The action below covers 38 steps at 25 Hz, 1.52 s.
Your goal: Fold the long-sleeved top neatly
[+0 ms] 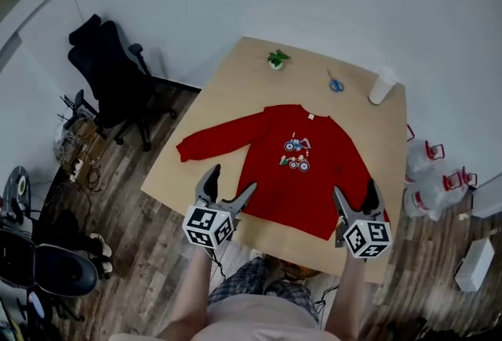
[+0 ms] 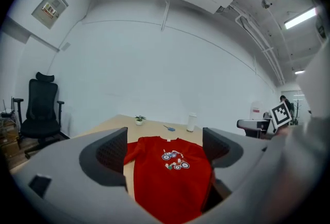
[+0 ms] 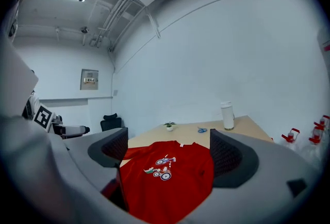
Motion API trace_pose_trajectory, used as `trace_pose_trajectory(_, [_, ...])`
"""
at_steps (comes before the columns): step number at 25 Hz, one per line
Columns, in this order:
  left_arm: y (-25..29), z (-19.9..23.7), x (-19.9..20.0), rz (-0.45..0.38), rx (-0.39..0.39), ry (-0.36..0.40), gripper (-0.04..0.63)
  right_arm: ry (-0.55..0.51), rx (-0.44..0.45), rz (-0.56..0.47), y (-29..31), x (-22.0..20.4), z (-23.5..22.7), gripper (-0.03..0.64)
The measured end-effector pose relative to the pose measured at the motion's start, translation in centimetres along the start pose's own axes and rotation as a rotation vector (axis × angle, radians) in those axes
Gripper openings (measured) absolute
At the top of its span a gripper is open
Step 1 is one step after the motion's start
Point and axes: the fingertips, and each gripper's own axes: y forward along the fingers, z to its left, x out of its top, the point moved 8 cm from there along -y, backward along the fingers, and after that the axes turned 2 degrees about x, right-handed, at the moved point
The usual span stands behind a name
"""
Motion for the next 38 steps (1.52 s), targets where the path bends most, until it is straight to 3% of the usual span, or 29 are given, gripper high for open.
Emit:
trace_pose_trajectory(8, [4.8, 1.3, 1.3, 0.022, -0.091, 0.012, 0.439, 0.017, -0.094, 0.007, 1.0, 0.5, -0.6, 0.476])
trace_pose_trajectory(18, [9.8, -1.7, 1.1, 0.067, -0.191, 0.035, 0.439, 0.027, -0.193, 0.005, -0.2, 0.8, -3.7, 0.469])
trace_pose_trajectory(27, [16.7, -10.0, -0.7, 0.145, -0.411, 0.073, 0.439, 0.079, -0.39, 0.021, -6.5, -1.0, -8.3, 0.465])
trace_pose_trajectory(38, [21.7, -21.6, -6.0, 0.291, -0.641, 0.121, 0.439, 0.19, -0.608, 0.099, -13.9, -5.7, -11.5, 0.459])
